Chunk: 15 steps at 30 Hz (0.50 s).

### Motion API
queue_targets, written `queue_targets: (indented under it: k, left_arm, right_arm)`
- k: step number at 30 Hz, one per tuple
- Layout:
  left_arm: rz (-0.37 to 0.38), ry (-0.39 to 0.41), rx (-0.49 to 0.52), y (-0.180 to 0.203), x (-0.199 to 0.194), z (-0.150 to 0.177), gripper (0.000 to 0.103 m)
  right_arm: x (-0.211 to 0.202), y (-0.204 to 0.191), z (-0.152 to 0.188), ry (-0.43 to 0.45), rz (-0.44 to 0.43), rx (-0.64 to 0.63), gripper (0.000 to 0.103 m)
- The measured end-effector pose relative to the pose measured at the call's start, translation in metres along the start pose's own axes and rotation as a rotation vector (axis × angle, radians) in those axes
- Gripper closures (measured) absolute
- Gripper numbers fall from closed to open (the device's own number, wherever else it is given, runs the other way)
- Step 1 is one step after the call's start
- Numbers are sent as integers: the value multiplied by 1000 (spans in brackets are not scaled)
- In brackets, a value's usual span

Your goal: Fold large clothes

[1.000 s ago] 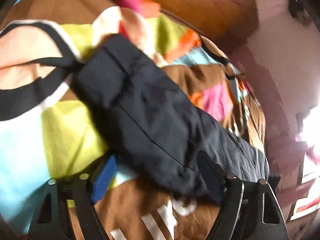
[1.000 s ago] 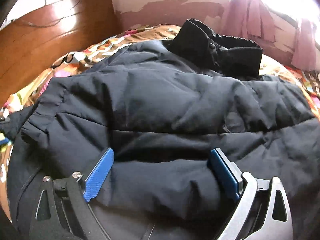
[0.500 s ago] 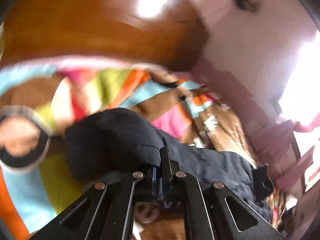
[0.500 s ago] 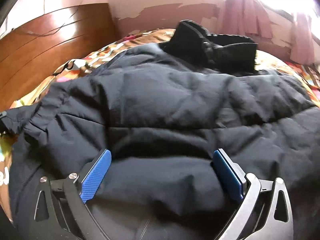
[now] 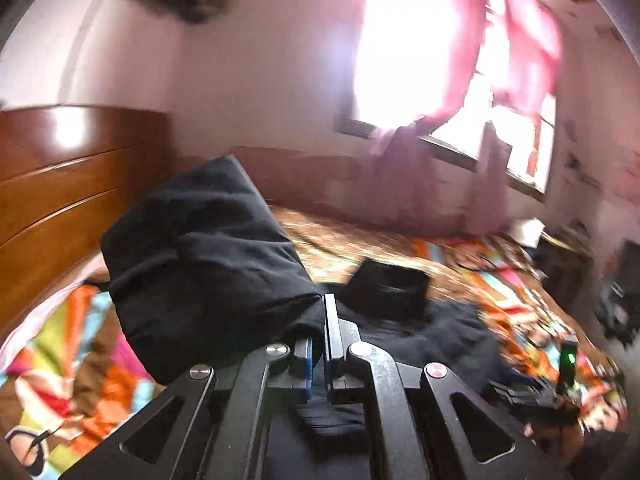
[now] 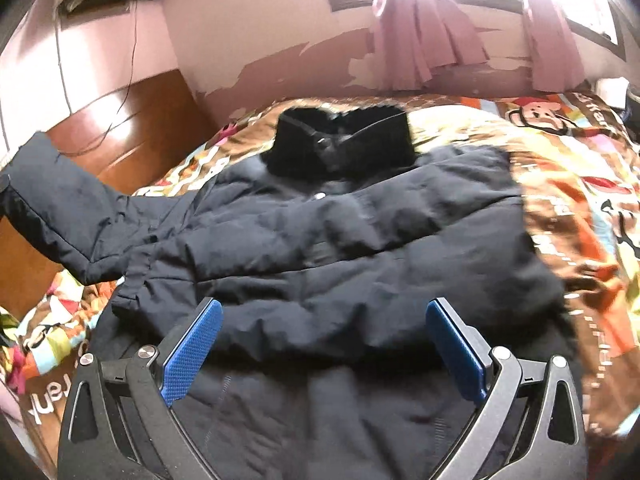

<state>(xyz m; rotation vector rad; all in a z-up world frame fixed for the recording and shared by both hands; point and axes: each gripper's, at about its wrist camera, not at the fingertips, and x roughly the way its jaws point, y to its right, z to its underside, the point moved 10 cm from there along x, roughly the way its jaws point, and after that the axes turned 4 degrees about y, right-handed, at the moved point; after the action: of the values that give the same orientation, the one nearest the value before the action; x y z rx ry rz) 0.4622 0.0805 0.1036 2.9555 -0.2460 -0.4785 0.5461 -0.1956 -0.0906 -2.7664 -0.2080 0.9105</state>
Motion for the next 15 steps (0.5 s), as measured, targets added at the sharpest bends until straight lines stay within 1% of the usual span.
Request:
queue_targets:
  k: [2, 5, 6, 8, 9, 11, 12, 14, 15]
  left_arm:
    - [66, -30, 45, 35, 2, 8, 99]
    - [166, -84, 109, 87, 21, 22, 99]
    - [201, -111, 123, 104, 27, 32, 99]
    - [245, -154, 137, 130, 32, 51, 99]
    - [271, -190, 146, 145, 37, 67, 99]
    - [301, -239, 149, 165, 44, 92, 99]
    - [318, -280, 143, 176, 52, 108, 99]
    - [326, -339, 135, 185, 63, 135, 99]
    - [329, -370, 136, 189, 68, 151, 99]
  right_arm:
    - [-10, 14, -8, 16, -10, 39, 3]
    - [-25, 36, -18, 35, -36, 106, 3]
    - [-28, 42, -21, 41, -49, 128, 3]
    - [-35, 53, -26, 56, -94, 182, 3]
    - [-37, 57, -27, 61, -121, 209, 3]
    - [-40, 65, -26, 67, -189, 281, 3]
    - [-41, 69, -25, 69, -224, 325, 3]
    - [-39, 74, -17, 58, -281, 405, 3]
    - [-37, 74, -14, 46, -303, 424, 3]
